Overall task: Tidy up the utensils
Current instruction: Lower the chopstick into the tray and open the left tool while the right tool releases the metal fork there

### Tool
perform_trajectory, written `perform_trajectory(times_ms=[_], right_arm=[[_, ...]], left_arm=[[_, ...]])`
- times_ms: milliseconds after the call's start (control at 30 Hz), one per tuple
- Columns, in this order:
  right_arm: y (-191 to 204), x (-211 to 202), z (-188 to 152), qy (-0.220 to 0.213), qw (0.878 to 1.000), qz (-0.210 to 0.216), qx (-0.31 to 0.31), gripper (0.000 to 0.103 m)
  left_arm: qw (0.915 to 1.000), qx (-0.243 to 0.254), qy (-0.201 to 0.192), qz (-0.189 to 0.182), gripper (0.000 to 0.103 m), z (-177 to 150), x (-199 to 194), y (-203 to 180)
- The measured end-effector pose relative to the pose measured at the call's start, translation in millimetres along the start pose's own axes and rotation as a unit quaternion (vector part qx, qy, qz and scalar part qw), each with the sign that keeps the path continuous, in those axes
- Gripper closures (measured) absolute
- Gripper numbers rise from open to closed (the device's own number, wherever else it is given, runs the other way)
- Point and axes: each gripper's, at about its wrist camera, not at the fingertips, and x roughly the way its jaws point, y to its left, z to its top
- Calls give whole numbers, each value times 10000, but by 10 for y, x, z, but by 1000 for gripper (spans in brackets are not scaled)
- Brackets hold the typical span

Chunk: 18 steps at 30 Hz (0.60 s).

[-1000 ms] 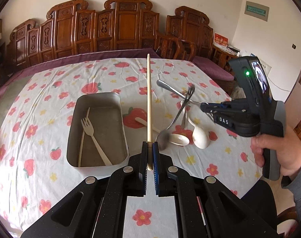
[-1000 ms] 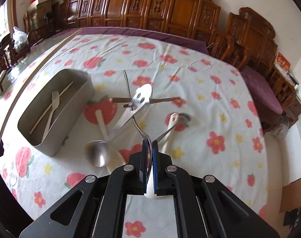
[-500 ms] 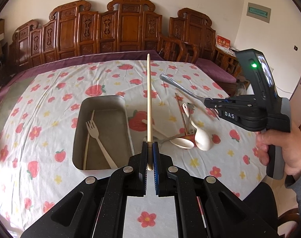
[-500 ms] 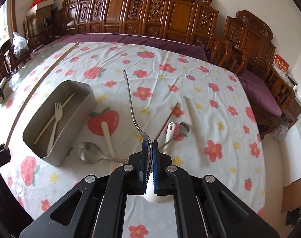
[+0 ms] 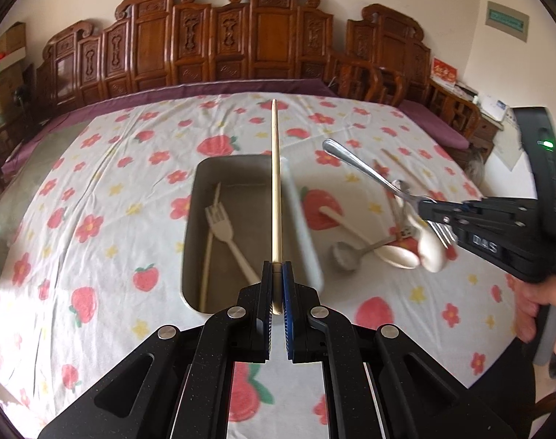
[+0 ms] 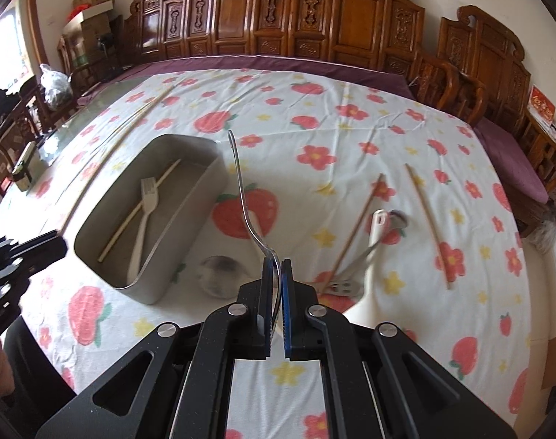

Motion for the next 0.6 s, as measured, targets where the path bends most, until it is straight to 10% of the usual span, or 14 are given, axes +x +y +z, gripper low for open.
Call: perform_trajectory(times_ms=[600], right_arm=[[430, -19, 64, -37, 9993, 375, -41, 98]], left_arm=[[9986, -225, 451, 176, 98, 15, 382, 293]])
